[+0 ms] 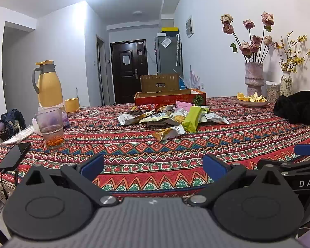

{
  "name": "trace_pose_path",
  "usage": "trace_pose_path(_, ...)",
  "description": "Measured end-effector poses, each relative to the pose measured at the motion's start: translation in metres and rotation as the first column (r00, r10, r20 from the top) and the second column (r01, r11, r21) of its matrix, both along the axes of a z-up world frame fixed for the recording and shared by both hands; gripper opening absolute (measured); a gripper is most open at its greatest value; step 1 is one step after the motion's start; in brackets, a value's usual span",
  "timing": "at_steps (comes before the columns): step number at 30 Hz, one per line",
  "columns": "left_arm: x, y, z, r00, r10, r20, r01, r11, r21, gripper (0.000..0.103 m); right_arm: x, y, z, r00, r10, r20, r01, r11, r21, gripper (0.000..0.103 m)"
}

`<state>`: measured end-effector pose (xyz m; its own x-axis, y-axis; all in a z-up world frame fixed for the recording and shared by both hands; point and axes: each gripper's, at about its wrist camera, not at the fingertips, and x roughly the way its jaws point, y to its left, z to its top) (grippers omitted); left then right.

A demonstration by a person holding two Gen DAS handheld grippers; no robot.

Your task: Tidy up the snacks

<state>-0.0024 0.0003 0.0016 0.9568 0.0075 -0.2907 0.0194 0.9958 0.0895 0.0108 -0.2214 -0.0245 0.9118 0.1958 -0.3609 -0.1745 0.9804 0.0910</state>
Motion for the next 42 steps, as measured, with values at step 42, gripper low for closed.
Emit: trace_pose_path(42, 0.203, 0.015, 0.012, 0.945, -0.244, -0.217, 0.254, 0.967, 0.019, 0.103, 0.207, -0.025, 0.035, 0.989, 0.068, -0.129, -0.079, 0.993, -0.084, 0.092)
